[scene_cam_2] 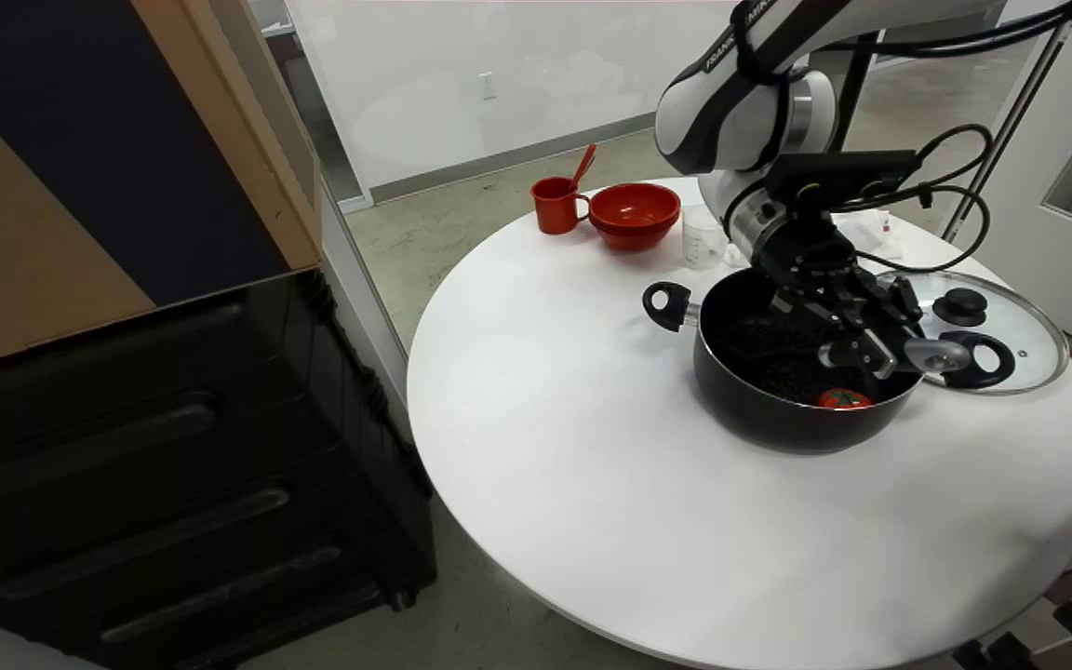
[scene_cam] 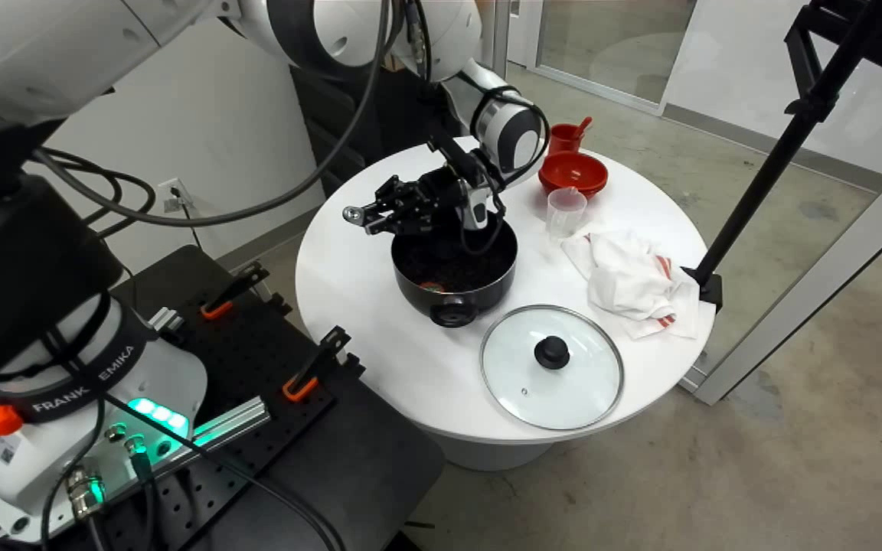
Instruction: Use the black serving spoon in the black pot to stir its contents
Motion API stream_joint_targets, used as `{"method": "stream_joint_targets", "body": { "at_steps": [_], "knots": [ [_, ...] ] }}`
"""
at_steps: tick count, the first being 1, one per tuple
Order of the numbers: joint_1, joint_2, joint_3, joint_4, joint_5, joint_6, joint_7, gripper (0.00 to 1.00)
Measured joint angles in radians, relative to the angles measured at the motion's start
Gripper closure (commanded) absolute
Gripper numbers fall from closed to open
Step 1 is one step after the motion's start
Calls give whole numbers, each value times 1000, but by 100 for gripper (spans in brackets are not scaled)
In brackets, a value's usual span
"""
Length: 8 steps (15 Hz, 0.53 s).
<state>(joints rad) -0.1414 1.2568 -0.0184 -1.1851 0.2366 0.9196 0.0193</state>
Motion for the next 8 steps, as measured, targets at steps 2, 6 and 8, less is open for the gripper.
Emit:
{"method": "stream_joint_targets", "body": {
  "at_steps": [2,6,8],
  "knots": [
    [35,0,7,-10,-4,0,-2,92],
    [62,-4,8,-30,-9,-15,-5,92],
    [56,-15,6,-45,-11,-39,-18,92]
  ]
}}
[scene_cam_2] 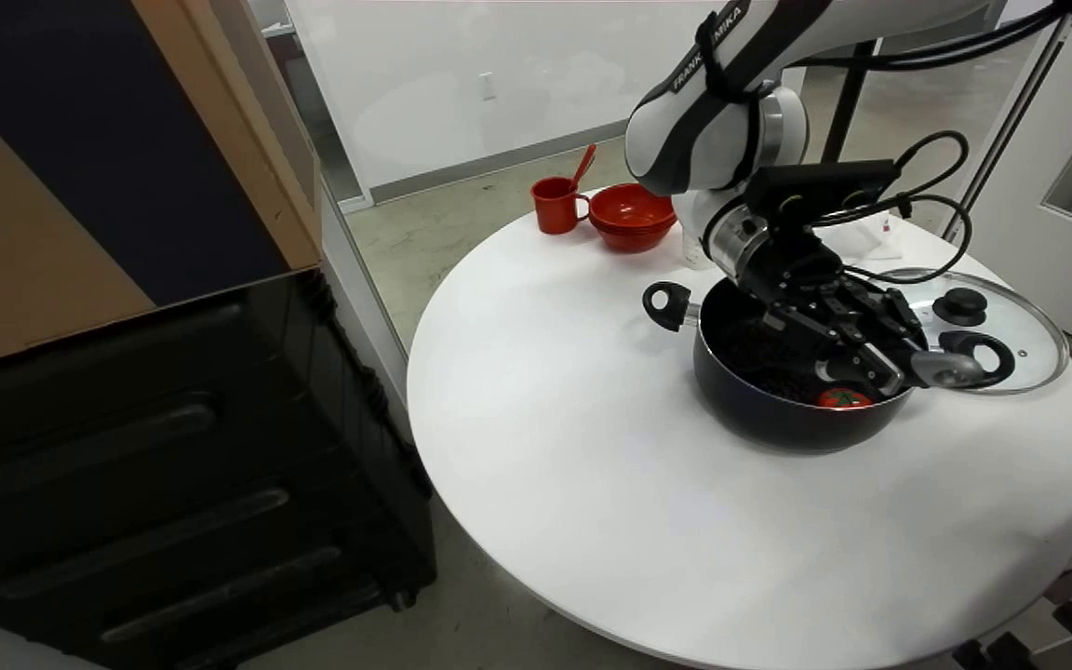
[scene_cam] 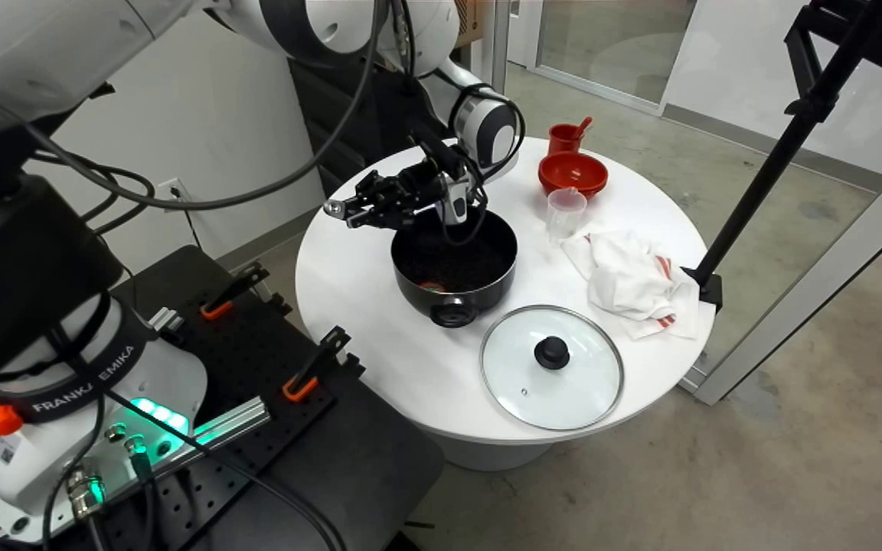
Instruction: Use the black serving spoon in the black pot to stir its contents
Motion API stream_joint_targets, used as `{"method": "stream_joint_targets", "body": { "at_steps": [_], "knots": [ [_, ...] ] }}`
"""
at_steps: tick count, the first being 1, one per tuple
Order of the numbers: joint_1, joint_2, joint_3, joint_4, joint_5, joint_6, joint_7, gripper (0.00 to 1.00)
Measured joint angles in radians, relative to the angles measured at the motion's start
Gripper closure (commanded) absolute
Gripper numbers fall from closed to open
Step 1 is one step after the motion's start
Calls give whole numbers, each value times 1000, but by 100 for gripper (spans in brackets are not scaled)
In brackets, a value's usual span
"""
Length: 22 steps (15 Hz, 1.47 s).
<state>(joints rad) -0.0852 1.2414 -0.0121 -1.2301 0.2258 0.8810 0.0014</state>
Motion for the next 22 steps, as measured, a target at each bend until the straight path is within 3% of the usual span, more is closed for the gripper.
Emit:
{"method": "stream_joint_targets", "body": {
  "at_steps": [11,16,22],
  "knots": [
    [-159,-70,-50,15,64,-66,-22,92],
    [-190,-63,-79,27,134,-64,11,92],
    [-222,-54,-95,128,213,-38,79,92]
  ]
}}
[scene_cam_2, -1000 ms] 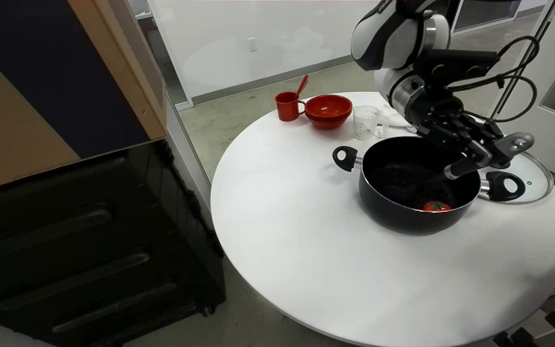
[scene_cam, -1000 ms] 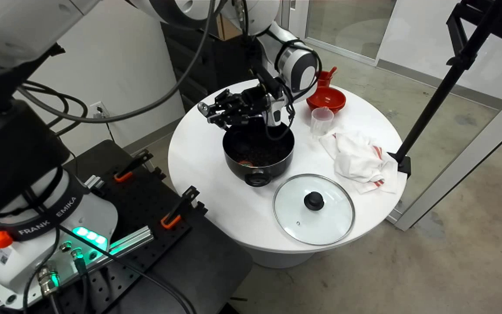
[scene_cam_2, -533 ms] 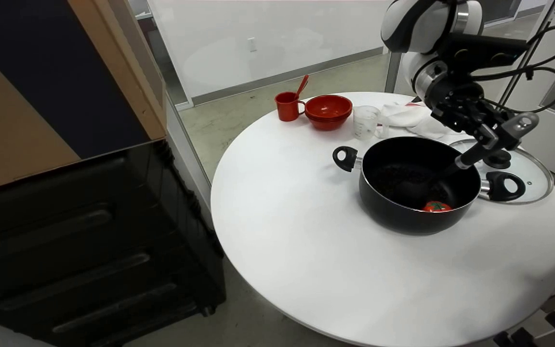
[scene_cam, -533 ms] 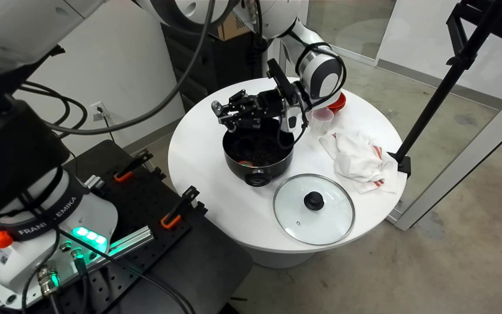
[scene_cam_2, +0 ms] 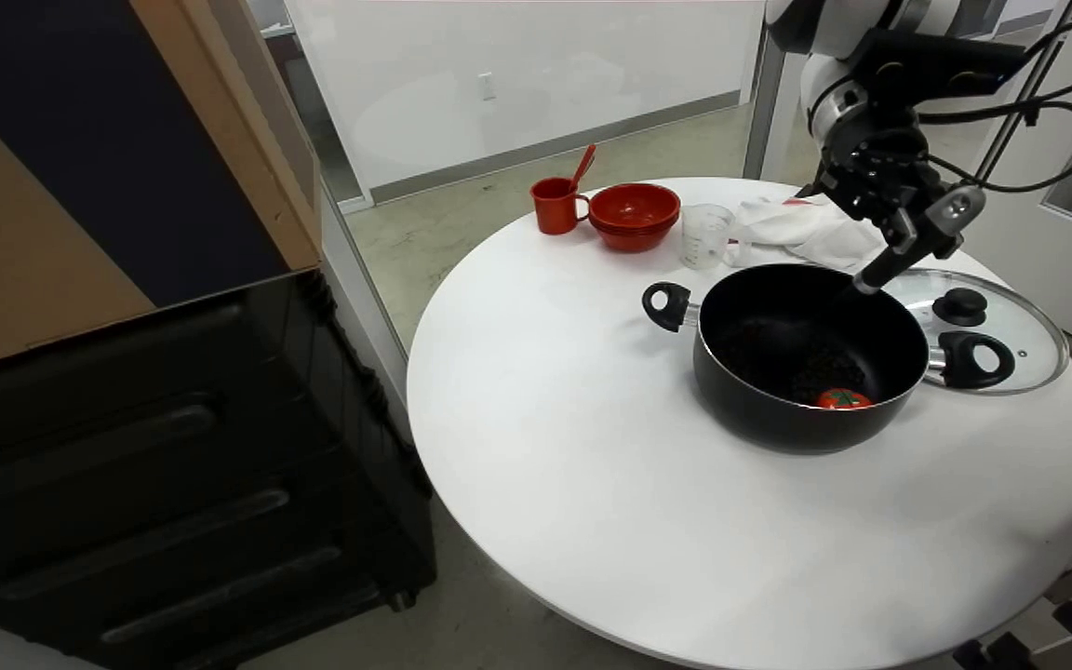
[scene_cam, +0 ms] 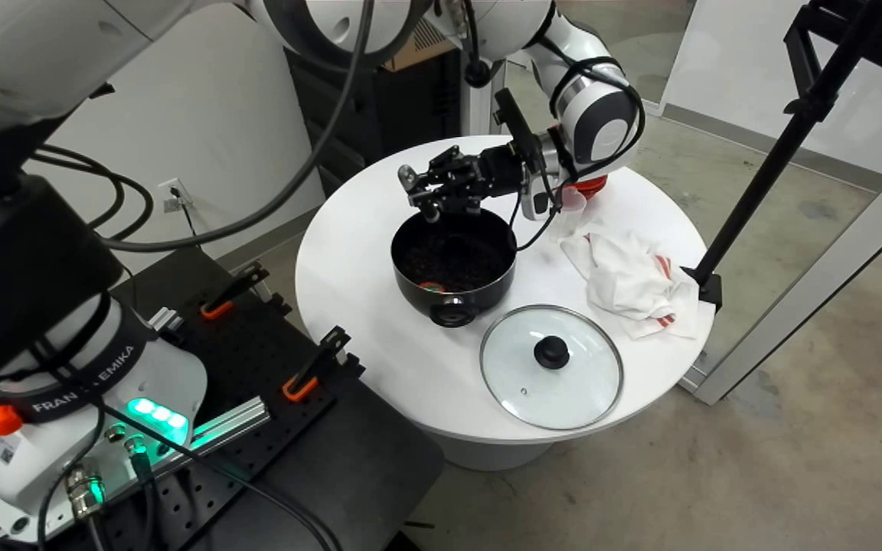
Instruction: Use the black serving spoon in the black pot to stir its contents
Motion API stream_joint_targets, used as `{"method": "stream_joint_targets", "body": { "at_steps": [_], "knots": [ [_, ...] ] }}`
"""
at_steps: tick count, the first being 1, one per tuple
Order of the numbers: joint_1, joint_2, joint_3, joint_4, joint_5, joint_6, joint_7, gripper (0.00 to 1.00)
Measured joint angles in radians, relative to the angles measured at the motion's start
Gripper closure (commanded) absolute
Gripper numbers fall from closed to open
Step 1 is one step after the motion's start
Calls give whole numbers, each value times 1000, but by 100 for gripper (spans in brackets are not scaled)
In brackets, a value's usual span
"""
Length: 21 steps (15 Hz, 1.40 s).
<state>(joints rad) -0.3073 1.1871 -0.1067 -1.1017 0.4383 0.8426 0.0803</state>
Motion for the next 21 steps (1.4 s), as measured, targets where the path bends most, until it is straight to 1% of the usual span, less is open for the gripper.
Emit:
{"method": "stream_joint_targets", "body": {
  "at_steps": [4,11,14,17,21],
  "knots": [
    [17,13,20,40,5,31,24,92],
    [113,68,75,37,-4,45,22,92],
    [159,77,91,14,-40,39,-3,92],
    [195,70,100,-30,-109,18,-65,92],
    [205,24,103,-114,-185,-35,-146,92]
  ]
}}
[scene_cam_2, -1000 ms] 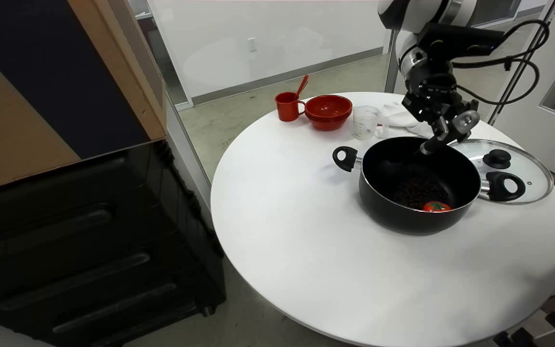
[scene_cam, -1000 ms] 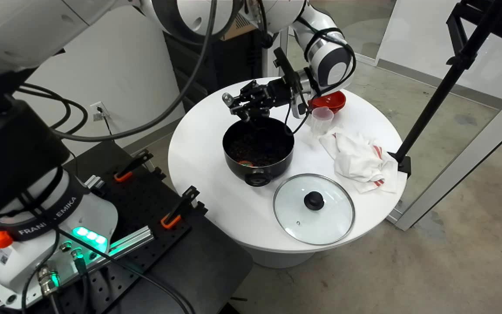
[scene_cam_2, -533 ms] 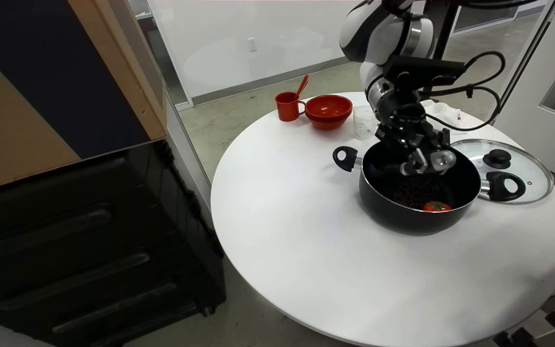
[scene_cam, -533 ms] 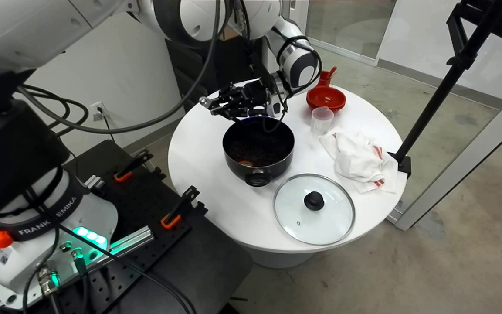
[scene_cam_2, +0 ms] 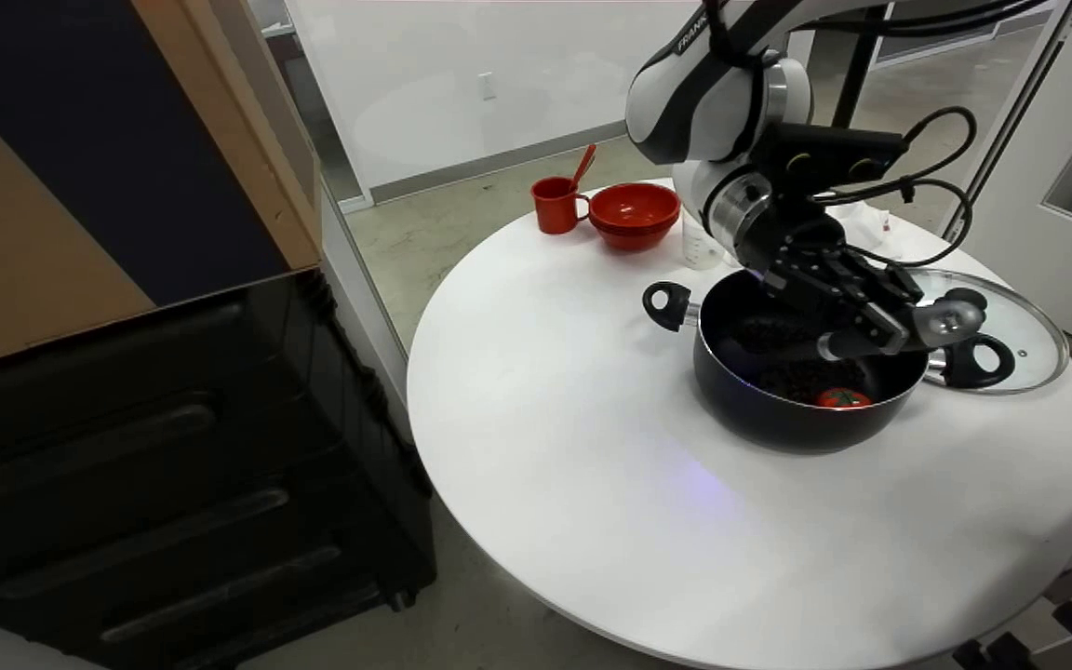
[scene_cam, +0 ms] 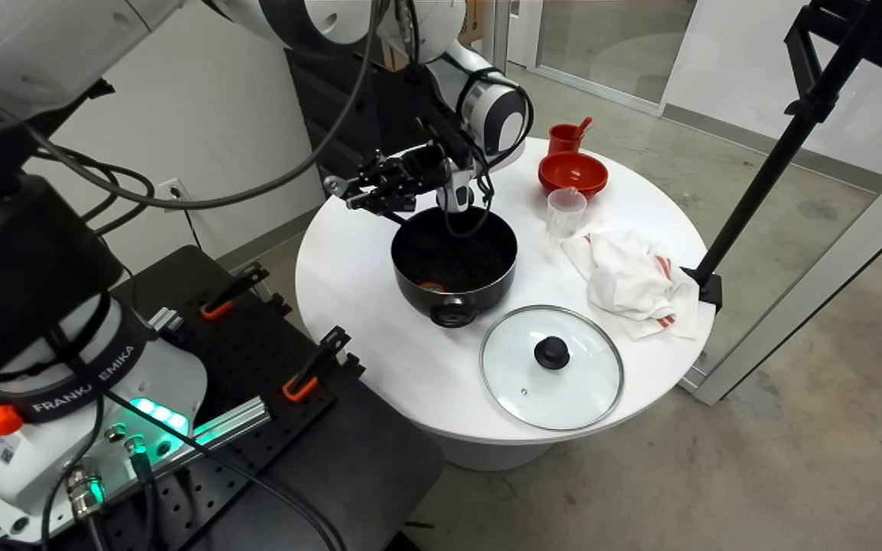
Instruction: Use the black serving spoon in the black pot to stir its contents
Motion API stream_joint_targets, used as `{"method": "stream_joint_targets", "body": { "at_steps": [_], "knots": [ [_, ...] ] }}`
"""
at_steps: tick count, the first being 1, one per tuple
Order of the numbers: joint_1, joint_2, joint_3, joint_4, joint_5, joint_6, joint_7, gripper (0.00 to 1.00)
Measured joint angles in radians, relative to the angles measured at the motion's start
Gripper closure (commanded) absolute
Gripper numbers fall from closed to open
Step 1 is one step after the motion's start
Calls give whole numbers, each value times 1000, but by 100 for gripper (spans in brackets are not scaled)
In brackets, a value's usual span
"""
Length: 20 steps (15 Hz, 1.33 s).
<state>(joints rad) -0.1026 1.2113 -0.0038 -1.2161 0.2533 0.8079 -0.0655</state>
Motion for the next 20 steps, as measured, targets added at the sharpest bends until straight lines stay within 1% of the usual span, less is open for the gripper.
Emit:
{"method": "stream_joint_targets", "body": {
  "at_steps": [3,6,8,11,13,16,20],
  "knots": [
    [-20,-58,-8,-68,-16,-40,-24,92],
    [-57,-115,-21,-109,-13,-70,-43,92],
    [-90,-146,-34,-114,-1,-75,-46,92],
    [-138,-170,-71,-98,48,-69,-43,92],
    [-168,-166,-100,-77,82,-44,-30,92],
    [-204,-138,-137,-45,107,35,14,92],
    [-228,-88,-150,-23,111,97,65,92]
  ]
}}
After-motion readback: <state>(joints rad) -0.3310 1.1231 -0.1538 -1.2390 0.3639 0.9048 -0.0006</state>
